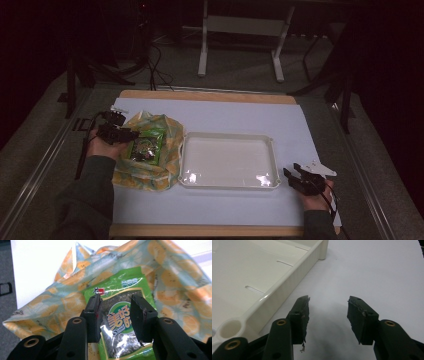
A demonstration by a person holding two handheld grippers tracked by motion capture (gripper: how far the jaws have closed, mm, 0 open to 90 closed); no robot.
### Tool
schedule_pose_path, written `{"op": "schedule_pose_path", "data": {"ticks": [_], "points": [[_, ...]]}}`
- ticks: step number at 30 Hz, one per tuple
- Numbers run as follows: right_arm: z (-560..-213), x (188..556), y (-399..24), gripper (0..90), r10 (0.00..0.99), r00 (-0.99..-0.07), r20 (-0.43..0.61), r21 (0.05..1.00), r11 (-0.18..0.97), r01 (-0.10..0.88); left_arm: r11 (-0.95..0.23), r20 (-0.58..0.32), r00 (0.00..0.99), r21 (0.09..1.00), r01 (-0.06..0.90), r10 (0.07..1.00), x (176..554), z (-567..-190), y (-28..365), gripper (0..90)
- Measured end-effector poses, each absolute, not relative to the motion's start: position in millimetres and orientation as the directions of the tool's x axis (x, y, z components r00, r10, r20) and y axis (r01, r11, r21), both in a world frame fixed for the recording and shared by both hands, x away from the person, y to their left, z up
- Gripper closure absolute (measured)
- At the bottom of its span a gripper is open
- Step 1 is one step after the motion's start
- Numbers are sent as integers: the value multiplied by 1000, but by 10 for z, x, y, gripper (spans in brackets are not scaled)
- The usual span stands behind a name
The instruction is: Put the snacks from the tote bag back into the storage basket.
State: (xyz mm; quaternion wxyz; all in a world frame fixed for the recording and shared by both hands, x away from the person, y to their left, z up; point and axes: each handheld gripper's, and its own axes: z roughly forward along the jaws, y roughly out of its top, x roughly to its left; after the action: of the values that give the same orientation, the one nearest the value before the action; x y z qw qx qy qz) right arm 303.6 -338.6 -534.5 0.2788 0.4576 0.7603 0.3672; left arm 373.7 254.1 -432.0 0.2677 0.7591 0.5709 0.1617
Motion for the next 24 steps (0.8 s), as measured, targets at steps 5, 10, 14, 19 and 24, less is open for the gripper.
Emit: {"op": "schedule_pose_path", "data": {"ticks": [5,10,14,19,24], "points": [[-5346,3035,-3381,512,900,-427,-90,813,314,491,-192,-65,274,562,805,959,3823,-4401,2559,628],[-5349,3037,-3371,512,898,-428,-102,810,324,489,-176,-73,255,540,823,964,3894,-4446,2596,654],[-5350,3037,-3369,512,898,-428,-103,809,326,489,-173,-70,243,519,837,967,3938,-4493,2621,671],[-5351,3038,-3367,512,898,-428,-106,807,329,490,-163,-76,230,499,851,970,3993,-4549,2636,685],[-5351,3035,-3359,512,898,-427,-109,806,331,491,-159,-78,223,480,863,972,4035,-4606,2651,721]]}}
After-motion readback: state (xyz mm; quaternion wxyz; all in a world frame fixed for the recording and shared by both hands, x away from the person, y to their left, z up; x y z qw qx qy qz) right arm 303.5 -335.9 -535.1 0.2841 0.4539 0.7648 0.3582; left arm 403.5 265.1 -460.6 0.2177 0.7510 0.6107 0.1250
